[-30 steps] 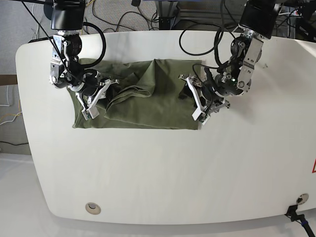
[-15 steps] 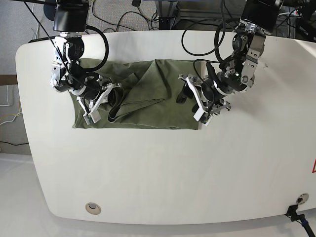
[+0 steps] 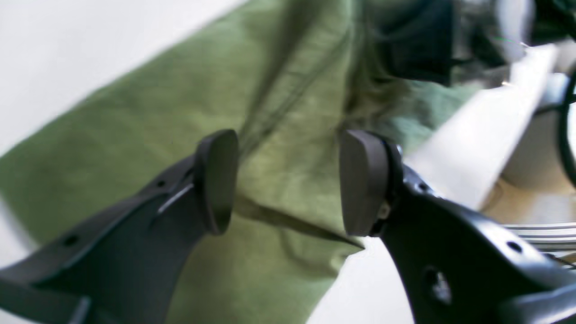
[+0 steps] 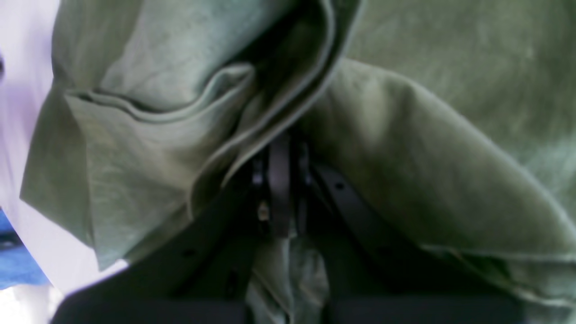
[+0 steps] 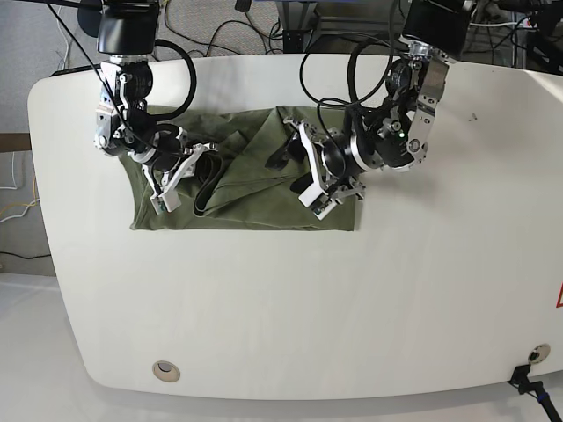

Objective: Fold the T-shirt properly
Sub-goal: 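Press and adjust the folded end with the left gripper beside the right gripper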

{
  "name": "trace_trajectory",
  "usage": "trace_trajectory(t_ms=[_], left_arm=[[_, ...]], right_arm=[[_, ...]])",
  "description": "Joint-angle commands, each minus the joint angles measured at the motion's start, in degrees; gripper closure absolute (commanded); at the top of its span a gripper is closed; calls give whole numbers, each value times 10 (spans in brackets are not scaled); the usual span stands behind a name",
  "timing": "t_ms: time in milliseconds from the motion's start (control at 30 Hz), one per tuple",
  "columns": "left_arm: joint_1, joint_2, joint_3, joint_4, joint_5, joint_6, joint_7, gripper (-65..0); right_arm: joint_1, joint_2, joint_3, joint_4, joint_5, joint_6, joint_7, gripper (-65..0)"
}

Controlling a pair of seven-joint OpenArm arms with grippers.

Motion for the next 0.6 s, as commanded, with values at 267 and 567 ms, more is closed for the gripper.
trace_trajectory(t_ms=[267,567], left_arm=[[5,-1,-3,-44,-13,39,-11,-335],[3,12,-2,-84,-14,6,-12,-335]], right_arm=[[8,6,1,-8,2,3,7,-1],[8,6,1,-8,2,3,7,-1]])
